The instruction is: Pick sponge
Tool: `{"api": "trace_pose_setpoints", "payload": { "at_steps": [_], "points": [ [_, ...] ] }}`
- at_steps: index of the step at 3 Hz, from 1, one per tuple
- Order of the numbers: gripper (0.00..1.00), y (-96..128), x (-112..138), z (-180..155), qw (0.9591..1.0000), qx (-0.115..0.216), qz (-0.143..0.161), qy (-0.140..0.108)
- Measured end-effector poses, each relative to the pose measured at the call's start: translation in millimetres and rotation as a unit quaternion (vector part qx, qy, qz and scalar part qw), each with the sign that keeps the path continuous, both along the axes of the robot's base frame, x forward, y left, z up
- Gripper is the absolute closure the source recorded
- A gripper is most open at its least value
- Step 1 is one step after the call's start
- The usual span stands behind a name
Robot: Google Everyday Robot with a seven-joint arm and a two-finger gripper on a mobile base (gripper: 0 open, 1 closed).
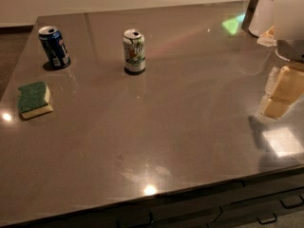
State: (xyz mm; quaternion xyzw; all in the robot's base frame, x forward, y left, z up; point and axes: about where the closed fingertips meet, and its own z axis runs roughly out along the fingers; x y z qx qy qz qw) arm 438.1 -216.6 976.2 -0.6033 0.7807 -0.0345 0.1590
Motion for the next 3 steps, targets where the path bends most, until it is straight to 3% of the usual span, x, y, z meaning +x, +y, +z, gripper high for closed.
{"api": "trace_pose_setpoints", "payload": {
  "at_steps": [1,2,3],
  "points": [
    [0.0,0,0,0,1.0,0.0,0.0,0.0],
    [0.0,13,7,3,0.9998,0.02,0.006,-0.004],
    [0.0,44,19,-3,0.9986,0.047,0.021,-0.015]
  ]
}}
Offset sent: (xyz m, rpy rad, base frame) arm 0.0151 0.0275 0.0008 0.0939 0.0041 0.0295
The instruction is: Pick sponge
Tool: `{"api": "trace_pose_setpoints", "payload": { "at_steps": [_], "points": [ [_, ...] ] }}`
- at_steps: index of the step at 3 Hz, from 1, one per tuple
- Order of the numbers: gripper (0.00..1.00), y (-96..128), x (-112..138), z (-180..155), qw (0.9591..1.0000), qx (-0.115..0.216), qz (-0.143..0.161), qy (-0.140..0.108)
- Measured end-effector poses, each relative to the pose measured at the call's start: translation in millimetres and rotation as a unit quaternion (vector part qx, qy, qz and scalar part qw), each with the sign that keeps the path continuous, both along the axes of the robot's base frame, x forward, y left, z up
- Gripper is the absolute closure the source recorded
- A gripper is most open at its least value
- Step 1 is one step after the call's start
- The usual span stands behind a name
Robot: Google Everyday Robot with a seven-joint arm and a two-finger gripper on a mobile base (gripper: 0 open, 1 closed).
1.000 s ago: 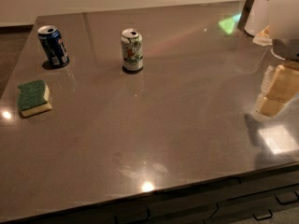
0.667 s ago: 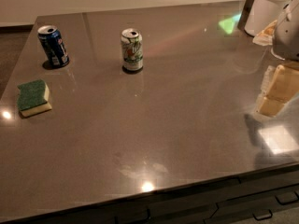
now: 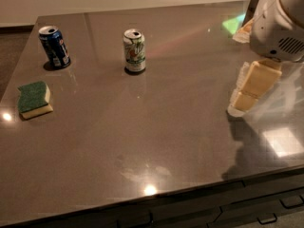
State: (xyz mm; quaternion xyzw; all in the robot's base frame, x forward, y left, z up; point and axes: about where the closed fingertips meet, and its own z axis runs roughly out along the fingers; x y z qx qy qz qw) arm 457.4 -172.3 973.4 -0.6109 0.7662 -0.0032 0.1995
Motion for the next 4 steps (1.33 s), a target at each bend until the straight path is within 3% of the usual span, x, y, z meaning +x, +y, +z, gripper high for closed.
{"api": "trace_pose_setpoints", "payload": {
  "at_steps": [2,4],
  "points": [
    [0.0,79,31,-14,0.9984,0.051,0.013,-0.021],
    [0.0,146,48,-34,0.9967,0.077,0.014,-0.023]
  ]
}}
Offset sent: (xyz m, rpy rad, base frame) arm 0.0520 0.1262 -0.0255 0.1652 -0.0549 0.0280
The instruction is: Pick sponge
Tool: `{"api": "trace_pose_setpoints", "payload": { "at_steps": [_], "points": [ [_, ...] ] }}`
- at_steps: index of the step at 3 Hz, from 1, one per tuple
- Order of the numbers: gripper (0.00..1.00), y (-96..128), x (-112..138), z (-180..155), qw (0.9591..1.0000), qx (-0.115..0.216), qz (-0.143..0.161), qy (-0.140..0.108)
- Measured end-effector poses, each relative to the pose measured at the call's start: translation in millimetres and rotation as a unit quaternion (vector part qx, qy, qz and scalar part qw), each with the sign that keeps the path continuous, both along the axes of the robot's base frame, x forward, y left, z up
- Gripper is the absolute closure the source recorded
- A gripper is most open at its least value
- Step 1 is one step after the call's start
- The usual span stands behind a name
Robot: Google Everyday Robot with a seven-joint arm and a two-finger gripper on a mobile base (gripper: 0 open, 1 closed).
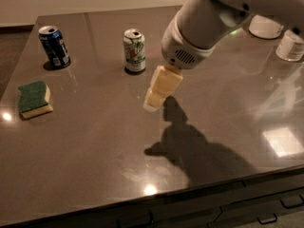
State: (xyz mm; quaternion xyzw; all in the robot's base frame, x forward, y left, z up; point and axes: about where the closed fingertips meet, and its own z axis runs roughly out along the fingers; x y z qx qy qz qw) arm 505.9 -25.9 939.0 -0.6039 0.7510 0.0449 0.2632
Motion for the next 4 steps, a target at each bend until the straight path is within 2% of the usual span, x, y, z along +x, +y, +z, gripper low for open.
{"api": "trace_pose_setpoints", "payload": {
  "at_steps": [1,2,4],
  "points": [
    [0.0,50,10,-15,0.9991,0.029,-0.02,0.025],
    [0.0,59,13,-16,0.9989,0.03,-0.023,0.027],
    [0.0,113,31,-35,0.9987,0.039,0.008,0.031]
  ]
}}
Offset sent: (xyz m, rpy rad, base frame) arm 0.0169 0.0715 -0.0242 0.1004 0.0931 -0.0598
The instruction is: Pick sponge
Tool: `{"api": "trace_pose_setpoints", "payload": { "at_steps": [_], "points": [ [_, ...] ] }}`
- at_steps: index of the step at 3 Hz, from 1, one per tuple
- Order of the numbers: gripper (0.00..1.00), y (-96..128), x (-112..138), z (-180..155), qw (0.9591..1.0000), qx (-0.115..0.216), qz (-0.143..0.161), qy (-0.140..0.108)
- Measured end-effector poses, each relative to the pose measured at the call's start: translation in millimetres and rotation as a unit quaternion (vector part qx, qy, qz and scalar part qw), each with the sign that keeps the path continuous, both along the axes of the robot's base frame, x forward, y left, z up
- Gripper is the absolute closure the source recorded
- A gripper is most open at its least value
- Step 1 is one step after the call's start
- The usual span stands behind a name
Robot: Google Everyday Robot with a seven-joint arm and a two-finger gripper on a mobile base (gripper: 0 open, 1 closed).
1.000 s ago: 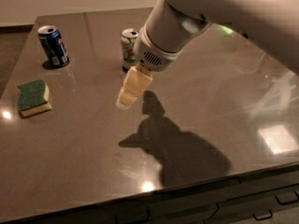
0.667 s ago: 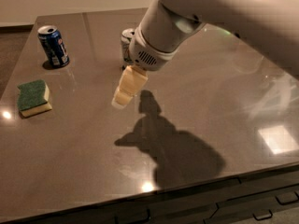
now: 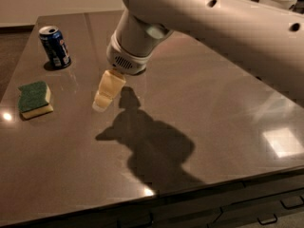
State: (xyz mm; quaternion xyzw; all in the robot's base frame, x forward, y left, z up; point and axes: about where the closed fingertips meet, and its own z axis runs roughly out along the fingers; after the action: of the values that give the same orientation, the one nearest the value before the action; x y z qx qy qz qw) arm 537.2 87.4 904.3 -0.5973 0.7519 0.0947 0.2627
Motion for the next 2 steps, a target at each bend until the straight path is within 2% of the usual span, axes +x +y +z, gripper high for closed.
{"api": "trace_pose_setpoints", "payload": {
  "at_steps": [2],
  "points": [
    [0.0,77,12,-34,0.9987,0.016,0.04,0.026]
  ]
}}
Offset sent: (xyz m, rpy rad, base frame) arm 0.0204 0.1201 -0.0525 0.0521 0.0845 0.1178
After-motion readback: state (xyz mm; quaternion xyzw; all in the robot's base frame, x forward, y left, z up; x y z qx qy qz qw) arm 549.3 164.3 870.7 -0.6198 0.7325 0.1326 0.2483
